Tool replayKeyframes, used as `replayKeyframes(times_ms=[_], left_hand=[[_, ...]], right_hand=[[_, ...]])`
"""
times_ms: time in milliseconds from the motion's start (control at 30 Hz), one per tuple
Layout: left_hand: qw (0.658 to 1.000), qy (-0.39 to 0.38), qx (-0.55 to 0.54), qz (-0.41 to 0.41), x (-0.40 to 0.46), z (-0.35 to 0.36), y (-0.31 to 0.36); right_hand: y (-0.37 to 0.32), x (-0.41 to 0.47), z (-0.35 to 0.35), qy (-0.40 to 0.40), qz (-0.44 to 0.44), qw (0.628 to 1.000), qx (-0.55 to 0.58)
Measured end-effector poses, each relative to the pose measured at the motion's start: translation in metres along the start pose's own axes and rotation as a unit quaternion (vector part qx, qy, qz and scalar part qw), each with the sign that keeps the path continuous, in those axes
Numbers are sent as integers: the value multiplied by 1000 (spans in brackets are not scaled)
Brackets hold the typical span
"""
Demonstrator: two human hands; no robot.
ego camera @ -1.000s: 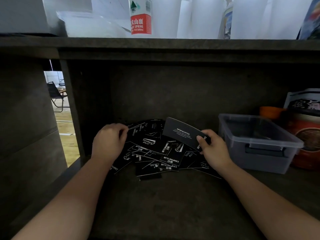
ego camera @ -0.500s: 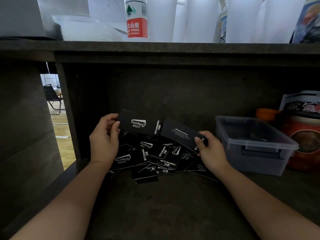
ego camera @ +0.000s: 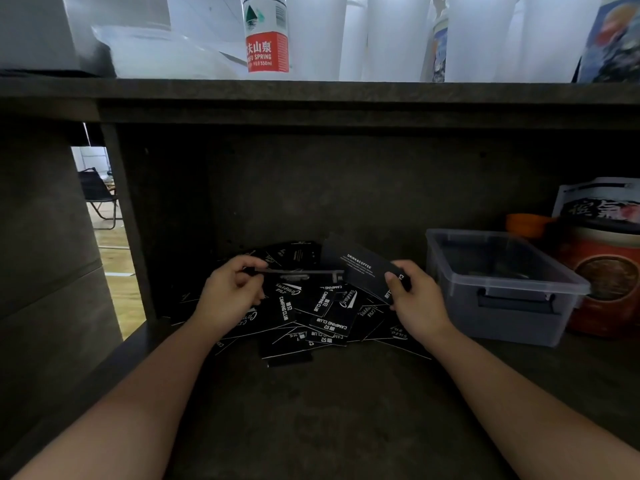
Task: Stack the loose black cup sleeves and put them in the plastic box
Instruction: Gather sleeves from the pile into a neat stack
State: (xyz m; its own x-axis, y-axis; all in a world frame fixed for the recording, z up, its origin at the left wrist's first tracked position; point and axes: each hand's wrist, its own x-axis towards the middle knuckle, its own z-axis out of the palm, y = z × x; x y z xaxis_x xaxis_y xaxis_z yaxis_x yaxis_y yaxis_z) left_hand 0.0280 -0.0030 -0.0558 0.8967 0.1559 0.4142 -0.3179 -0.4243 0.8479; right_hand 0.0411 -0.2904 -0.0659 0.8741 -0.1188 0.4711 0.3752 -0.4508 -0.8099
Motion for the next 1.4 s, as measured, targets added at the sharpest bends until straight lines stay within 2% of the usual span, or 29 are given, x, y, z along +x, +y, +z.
replayKeyframes(times_ms=[67,133,267,400,500,567,633,667,767,867,933,967,1067,1100,1267,1400], left_hand=[[998,-62,-25,-15,-4,0,5],[994,-89,-52,-19,-7,-1,9],[997,-44,-57,19,-5,0,10],[991,-56,-124,11,-2,0,7],[997,-19,-60,37,-2,6,5],[998,25,32,52,-2,9,4],[985,57,135,86,-3,7,3],[980,50,164,102,-5,7,3],[962,-39,235,135,-8,7,6],[964,-100,207,135,-4,-10,14],[961,-143,222,82,-1,-32,14],[947,-182,263,36,-2,-44,11],[866,-296,386,-113,-4,-64,2],[857,-307,394,-127,-3,-65,-1],[924,-277,257,-66,2,-63,-7],[950,-230,213,-10,2,-62,-5]], right_hand=[[1,0,0,-3,-5,1000,-4],[1,0,0,-2,-12,1000,-4],[1,1,0,2,-12,1000,4],[-1,0,-1,-13,-15,1000,4],[-6,-4,0,-48,-32,998,12],[-10,-7,2,-71,-51,996,24],[-13,-10,4,-88,-71,993,32],[-14,-11,6,-94,-77,992,33],[-14,-12,7,-111,-86,990,9],[-11,-9,7,-92,-96,991,-24],[-9,-6,4,-66,-82,994,-30],[-9,-5,3,-52,-69,996,-26],[-7,-3,-1,-19,-40,999,-7],[-6,-2,-2,-20,-37,999,-12],[-1,-3,2,-64,-42,996,-43],[-1,-3,1,-60,-48,996,-35]])
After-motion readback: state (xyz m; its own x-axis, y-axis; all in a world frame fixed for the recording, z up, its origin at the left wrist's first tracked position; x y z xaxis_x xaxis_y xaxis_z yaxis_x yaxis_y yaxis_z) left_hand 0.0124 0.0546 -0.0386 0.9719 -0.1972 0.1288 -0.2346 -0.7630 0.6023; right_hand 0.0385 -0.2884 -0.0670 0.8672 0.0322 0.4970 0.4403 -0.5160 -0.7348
